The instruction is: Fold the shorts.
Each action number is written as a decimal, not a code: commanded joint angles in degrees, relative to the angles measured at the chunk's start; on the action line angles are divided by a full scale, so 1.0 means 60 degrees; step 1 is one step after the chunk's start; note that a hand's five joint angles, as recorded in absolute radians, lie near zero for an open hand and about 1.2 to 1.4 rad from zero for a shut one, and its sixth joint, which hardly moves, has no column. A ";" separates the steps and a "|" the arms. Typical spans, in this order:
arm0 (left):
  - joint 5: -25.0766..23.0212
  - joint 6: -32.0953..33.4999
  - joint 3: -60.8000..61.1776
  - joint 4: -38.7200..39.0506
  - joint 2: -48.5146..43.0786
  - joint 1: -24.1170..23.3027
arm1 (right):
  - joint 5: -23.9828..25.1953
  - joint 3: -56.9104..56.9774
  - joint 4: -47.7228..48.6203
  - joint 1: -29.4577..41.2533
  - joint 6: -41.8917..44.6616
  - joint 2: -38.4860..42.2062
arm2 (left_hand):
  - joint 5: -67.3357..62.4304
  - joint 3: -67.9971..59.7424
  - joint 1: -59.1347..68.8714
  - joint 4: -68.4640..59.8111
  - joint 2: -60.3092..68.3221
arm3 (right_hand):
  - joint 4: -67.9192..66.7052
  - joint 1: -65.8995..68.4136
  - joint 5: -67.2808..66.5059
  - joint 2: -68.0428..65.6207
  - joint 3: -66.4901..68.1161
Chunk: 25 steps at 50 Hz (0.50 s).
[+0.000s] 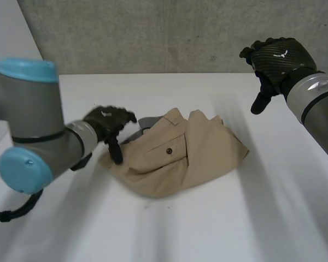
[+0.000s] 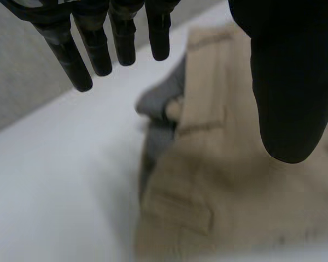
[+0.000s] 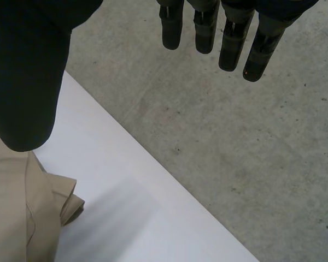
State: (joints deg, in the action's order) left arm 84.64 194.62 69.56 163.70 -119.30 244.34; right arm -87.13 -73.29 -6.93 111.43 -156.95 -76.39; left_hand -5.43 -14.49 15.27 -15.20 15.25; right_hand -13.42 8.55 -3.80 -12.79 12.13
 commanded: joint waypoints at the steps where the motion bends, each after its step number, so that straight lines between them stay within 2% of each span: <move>1: 0.0644 0.0273 -0.0183 0.0081 -0.1385 -0.0102 | -0.0010 -0.0061 0.0028 0.0017 0.0215 0.0090 | -0.2237 -0.2393 0.2264 -0.2275 0.2266 | 0.0570 0.0241 0.0633 0.0466 -0.0354; 3: 0.0820 0.0273 -0.0227 0.0110 -0.1531 -0.0103 | -0.0024 -0.0090 0.0028 0.0017 0.0303 0.0149 | -0.4027 -0.4183 0.4055 -0.4066 0.4057 | 0.0570 0.0241 0.0633 0.0466 -0.0354; 4: 0.0922 0.0244 -0.0270 0.0168 -0.1634 -0.0103 | -0.0025 -0.0090 0.0028 0.0017 0.0347 0.0178 | -0.5897 -0.6053 0.5924 -0.5935 0.5926 | 0.0570 0.0241 0.0633 0.0466 -0.0354; 12: 0.1099 0.0244 -0.0227 0.0900 -0.1942 -0.0073 | -0.0069 -0.0148 0.0042 0.0031 0.0625 0.0325 | -1.0752 -1.0908 1.0779 -1.0791 1.0782 | 0.0570 0.0241 0.0633 0.0466 -0.0354; 23: 0.1597 0.0214 -0.0271 0.1414 -0.1840 0.0073 | -0.0054 -0.0178 0.0042 0.0031 0.0640 0.0325 | -1.0762 -1.0918 1.0789 -1.0800 1.0791 | 0.0570 0.0241 0.0633 0.0466 -0.0354; 24: 0.1612 0.0200 -0.0271 0.1414 -0.1825 0.0073 | -0.0054 -0.0178 0.0057 0.0031 0.0640 0.0325 | -1.0571 -1.0727 1.0598 -1.0610 1.0601 | 0.0570 0.0241 0.0633 0.0466 -0.0354; 25: 0.1612 0.0171 -0.0256 0.1414 -0.1825 0.0073 | -0.0054 -0.0178 0.0042 0.0046 0.0640 0.0325 | -0.9126 -0.9282 0.9153 -0.9165 0.9155 | 0.0570 0.0241 0.0633 0.0466 -0.0354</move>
State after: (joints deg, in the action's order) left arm 93.66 195.98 67.95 171.26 -130.58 244.69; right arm -87.52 -74.29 -6.67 111.62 -153.07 -74.41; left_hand -55.02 -67.92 64.26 -69.11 68.37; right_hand -13.42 8.55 -3.80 -12.79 12.13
